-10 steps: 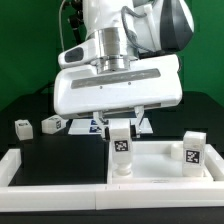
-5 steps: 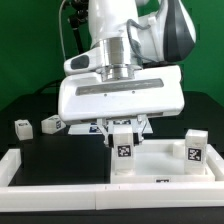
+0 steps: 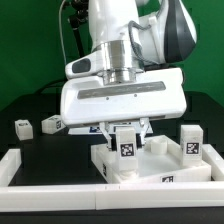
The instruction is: Assemble square table
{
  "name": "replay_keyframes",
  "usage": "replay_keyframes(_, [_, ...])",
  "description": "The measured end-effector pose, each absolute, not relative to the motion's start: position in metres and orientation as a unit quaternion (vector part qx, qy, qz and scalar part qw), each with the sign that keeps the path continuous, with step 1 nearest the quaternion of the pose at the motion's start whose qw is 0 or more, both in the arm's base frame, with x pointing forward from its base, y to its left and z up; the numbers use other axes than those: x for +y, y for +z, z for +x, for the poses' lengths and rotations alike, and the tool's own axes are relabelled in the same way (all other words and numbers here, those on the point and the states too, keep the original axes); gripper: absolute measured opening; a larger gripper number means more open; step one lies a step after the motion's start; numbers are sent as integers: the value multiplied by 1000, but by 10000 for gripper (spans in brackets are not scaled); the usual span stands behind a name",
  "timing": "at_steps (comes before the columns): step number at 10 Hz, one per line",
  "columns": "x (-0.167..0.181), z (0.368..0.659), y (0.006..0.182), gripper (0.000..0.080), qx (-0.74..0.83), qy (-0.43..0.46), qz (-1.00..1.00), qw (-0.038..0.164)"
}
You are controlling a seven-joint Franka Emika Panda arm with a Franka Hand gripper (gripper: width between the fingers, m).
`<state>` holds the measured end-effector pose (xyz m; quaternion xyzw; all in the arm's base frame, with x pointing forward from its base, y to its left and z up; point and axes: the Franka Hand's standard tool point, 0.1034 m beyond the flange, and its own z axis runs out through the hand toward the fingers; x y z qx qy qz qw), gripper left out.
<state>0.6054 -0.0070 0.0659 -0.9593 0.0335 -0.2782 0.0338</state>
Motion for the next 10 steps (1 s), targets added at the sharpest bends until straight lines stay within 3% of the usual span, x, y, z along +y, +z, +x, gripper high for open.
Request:
replay_keyframes(2, [-7, 604, 64, 290, 33, -275, -960, 35])
replay_keyframes(3, [-7, 604, 64, 472, 33, -275, -960, 35])
replay_keyframes(4, [-6, 604, 64, 587, 33, -275, -960, 35])
replay_keyframes(5, [-6, 604, 64, 587, 33, -274, -960, 35])
replay_keyframes(6, [-6, 604, 63, 637, 33, -274, -961, 35])
replay_keyframes(10, [-6, 604, 63, 648, 33, -274, -961, 35])
